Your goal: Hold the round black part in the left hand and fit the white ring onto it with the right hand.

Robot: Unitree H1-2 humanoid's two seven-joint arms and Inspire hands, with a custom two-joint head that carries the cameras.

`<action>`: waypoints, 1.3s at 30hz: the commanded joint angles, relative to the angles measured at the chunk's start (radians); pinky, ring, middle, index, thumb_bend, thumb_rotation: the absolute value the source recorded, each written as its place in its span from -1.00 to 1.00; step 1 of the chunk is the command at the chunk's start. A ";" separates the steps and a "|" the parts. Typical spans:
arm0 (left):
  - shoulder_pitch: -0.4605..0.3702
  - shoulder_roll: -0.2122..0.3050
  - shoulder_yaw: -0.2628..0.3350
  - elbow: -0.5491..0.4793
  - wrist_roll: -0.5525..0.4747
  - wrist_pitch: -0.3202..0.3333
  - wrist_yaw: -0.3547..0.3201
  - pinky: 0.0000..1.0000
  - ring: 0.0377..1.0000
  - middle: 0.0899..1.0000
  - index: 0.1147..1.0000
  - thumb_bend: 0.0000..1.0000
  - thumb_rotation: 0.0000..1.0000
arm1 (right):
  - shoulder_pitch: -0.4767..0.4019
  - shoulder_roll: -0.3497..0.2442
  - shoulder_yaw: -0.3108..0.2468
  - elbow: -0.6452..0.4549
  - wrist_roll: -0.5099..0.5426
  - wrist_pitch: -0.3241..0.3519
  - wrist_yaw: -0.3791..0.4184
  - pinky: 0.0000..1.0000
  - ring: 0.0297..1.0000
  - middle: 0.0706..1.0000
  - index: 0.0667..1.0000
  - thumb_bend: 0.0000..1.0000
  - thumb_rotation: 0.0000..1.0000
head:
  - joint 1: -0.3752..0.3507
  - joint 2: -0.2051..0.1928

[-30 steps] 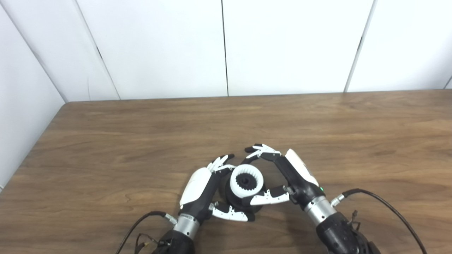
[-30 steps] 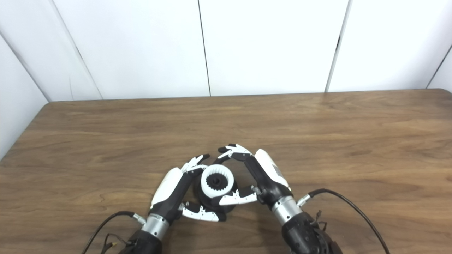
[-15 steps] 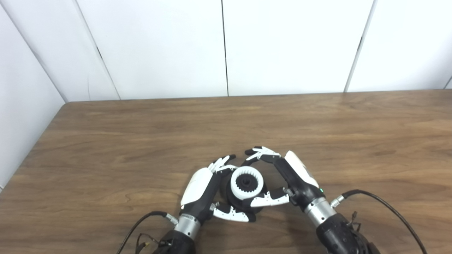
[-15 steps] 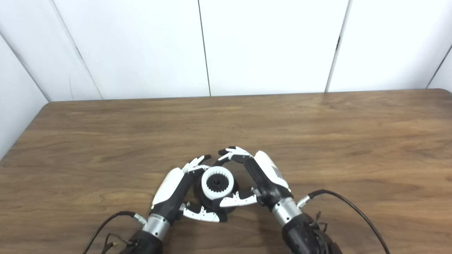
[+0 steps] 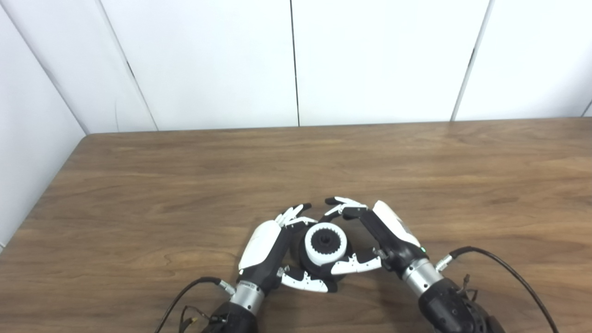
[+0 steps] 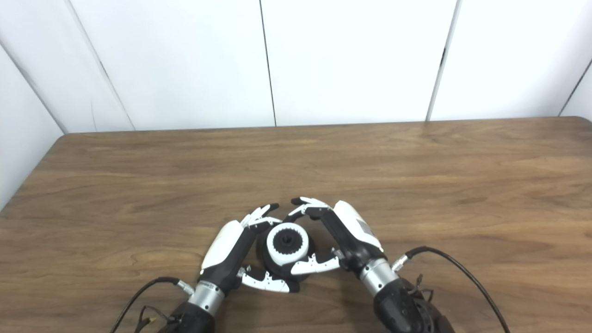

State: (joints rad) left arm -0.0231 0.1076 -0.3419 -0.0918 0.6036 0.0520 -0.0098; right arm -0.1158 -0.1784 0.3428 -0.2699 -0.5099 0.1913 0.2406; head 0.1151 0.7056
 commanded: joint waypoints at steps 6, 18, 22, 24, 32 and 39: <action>-0.010 0.008 -0.003 -0.008 -0.004 0.027 -0.040 0.95 0.97 0.92 0.05 0.86 -0.59 | -0.043 -0.033 0.016 -0.035 0.025 0.019 0.088 0.60 0.85 0.90 0.67 0.96 -0.10 | 0.002 0.001; -0.010 0.010 -0.005 -0.009 -0.005 0.030 -0.041 0.96 0.97 0.92 0.05 0.86 -0.60 | -0.054 -0.038 0.014 -0.042 0.029 0.032 0.113 0.66 0.91 0.94 0.82 1.00 0.00 | -0.003 0.000; -0.012 0.009 -0.005 -0.003 -0.002 0.023 -0.035 0.94 0.96 0.91 0.05 0.86 -0.58 | -0.067 -0.038 0.004 -0.051 0.040 0.039 0.120 0.65 0.91 0.95 0.87 1.00 0.09 | -0.006 -0.006; -0.012 0.008 -0.004 -0.002 -0.004 0.024 -0.036 0.95 0.96 0.91 0.05 0.86 -0.56 | -0.073 -0.040 0.000 -0.058 0.045 0.050 0.128 0.66 0.92 0.96 0.89 1.00 0.10 | -0.009 -0.007; -0.010 0.009 -0.001 0.010 0.001 0.005 -0.017 0.92 0.93 0.89 0.03 0.87 -0.58 | -0.097 -0.038 -0.049 -0.091 0.107 0.055 0.127 0.62 0.89 0.95 0.89 1.00 0.14 | -0.013 -0.022; -0.008 0.018 -0.003 0.002 -0.006 0.003 -0.029 0.97 0.97 0.91 0.04 0.85 -0.59 | -0.115 -0.021 -0.120 -0.120 0.176 0.053 0.102 0.74 0.92 0.94 0.87 0.99 0.15 | -0.015 -0.016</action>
State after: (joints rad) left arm -0.0230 0.1132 -0.3408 -0.0945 0.5915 0.0478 -0.0128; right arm -0.1895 -0.2110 0.2424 -0.3472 -0.3567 0.2591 0.3683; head 0.0997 0.6857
